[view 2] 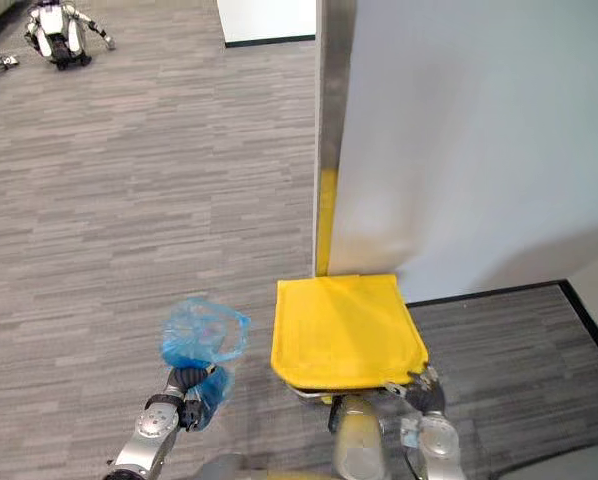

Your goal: Gather rubbish on tea table into small bin, then transfer packed bag to large trash can.

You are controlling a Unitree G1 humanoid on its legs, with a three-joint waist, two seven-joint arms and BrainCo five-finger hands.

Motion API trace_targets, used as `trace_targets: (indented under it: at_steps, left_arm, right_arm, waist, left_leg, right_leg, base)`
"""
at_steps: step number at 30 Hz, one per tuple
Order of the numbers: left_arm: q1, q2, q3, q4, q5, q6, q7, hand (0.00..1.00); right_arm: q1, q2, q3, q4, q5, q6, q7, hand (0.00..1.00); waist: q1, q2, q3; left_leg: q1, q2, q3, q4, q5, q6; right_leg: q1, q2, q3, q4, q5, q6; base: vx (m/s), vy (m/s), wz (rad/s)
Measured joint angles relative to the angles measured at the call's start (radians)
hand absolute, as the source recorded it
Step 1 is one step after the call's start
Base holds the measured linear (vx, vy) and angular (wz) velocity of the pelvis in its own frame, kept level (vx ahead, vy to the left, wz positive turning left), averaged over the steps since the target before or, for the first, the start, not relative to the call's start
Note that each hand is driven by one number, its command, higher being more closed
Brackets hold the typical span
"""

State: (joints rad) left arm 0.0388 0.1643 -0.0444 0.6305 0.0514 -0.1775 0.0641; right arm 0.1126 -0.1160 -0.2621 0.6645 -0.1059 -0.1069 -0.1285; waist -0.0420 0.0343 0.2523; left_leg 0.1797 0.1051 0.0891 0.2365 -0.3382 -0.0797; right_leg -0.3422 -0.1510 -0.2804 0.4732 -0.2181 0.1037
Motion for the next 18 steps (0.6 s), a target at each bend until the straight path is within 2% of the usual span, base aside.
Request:
trace_targets:
  at_steps: [2,8,9,11,12,15,18]
  left_arm:
    - [-0.027,-0.005,0.002,0.0,0.0,-0.002,-0.001,1.0]
    - [-0.035,-0.004,-0.001,0.007,0.0,-0.003,-0.014,1.0]
    - [-0.035,-0.002,-0.007,0.007,0.0,-0.005,-0.017,1.0]
    - [-0.024,0.006,-0.022,0.006,-0.001,-0.005,-0.018,1.0]
    - [-0.017,0.008,-0.028,0.006,-0.001,-0.005,-0.019,1.0]
    - [-0.001,0.006,-0.032,0.005,-0.001,-0.004,-0.019,1.0]
    - [0.021,0.005,-0.032,-0.004,-0.001,-0.004,-0.016,1.0]
  right_arm:
    - [0.0,-0.002,-0.01,0.006,0.0,0.002,0.001,0.0]
    - [-0.042,-0.011,0.046,0.035,0.0,0.001,-0.001,0.0]
    - [-0.048,-0.013,0.074,0.035,-0.001,0.0,-0.001,0.0]
    - [-0.061,-0.018,0.137,0.035,-0.006,-0.001,-0.002,0.0]
    - [-0.063,-0.019,0.148,0.034,-0.011,-0.001,-0.002,0.0]
    - [-0.067,-0.02,0.179,0.014,-0.023,-0.001,-0.004,0.0]
    - [-0.062,-0.02,0.169,-0.086,-0.028,-0.002,-0.031,0.0]
  waist:
    - [-0.003,-0.006,-0.004]
    - [-0.006,-0.013,-0.008]
    - [-0.006,-0.018,-0.012]
    - [-0.003,-0.047,-0.031]
    - [-0.002,-0.051,-0.033]
    - [-0.002,-0.049,-0.032]
    - [-0.005,-0.03,-0.033]
  left_leg:
    - [-0.002,0.0,0.004,-0.037,0.054,-0.008]
    - [-0.035,0.002,0.009,-0.077,0.072,-0.01]
    - [-0.048,0.002,0.01,-0.085,0.072,-0.009]
    - [-0.103,0.003,0.007,-0.087,0.064,0.001]
    - [-0.113,0.005,0.005,-0.087,0.061,-0.003]
    - [-0.135,0.019,0.004,-0.088,0.061,-0.004]
    - [-0.135,0.035,0.008,-0.088,0.061,-0.007]
  right_leg:
    - [-0.003,-0.005,-0.01,-0.021,0.007,-0.006]
    - [-0.015,0.007,-0.025,-0.092,0.05,-0.019]
    - [-0.023,0.01,-0.026,-0.11,0.061,-0.014]
    - [-0.059,0.017,-0.023,-0.155,0.098,-0.019]
    - [-0.062,0.024,-0.021,-0.172,0.11,-0.02]
    - [-0.065,0.057,-0.01,-0.227,0.138,-0.03]
    - [-0.075,0.088,0.0,-0.228,0.15,-0.039]
  base:
    - [0.19,-0.042,0.06]
    - [-0.03,-0.022,0.06]
    - [-0.21,-0.025,0.04]
    - [-0.24,-0.064,0.0]
    - [-0.18,-0.091,-0.1]
    - [-0.1,-0.091,-0.1]
    - [0.01,-0.076,-0.2]
